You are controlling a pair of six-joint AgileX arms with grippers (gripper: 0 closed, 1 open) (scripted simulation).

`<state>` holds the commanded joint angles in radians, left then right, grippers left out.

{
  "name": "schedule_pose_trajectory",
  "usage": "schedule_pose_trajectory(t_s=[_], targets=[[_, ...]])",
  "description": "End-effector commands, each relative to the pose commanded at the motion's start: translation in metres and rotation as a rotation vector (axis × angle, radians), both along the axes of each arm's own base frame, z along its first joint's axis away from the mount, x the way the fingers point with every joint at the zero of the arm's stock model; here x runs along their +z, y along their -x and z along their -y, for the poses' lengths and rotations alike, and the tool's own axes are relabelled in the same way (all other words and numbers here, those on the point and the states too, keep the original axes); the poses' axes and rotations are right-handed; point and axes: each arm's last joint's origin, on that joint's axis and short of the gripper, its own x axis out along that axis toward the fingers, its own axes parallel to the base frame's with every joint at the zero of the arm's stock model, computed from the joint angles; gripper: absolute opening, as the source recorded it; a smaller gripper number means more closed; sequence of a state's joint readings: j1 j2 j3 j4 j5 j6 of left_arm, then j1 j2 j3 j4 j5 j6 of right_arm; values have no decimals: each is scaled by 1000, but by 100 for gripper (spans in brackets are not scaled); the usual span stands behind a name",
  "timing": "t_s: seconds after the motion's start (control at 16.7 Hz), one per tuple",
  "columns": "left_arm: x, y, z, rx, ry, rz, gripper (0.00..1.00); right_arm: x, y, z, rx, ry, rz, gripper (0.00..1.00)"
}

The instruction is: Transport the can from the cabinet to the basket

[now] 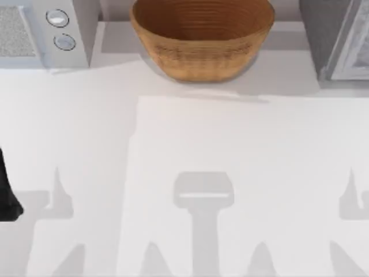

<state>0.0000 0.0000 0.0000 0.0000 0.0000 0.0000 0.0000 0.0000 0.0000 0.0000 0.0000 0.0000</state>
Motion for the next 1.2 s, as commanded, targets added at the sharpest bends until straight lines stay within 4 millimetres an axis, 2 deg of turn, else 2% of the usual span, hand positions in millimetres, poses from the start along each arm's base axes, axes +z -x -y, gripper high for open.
schedule_pose_trajectory(t_s=[0.12,0.24,0.42,0.6,0.78,1.02,1.2], targets=[[0,0,0,0,0,0,100,0,0,0,0,0,0,100],[0,0,0,0,0,0,100,8,0,0,-4,0,1,100],[0,0,0,0,0,0,100,41,0,-1,-9,1,-1,100],[0,0,0,0,0,0,100,93,-5,-3,-11,2,-5,100],[0,0,0,0,0,0,100,155,-20,-7,-10,3,-12,100],[0,0,0,0,0,0,100,237,-55,-17,-4,4,-16,100],[0,0,0,0,0,0,100,287,-87,-26,-2,4,-10,100]])
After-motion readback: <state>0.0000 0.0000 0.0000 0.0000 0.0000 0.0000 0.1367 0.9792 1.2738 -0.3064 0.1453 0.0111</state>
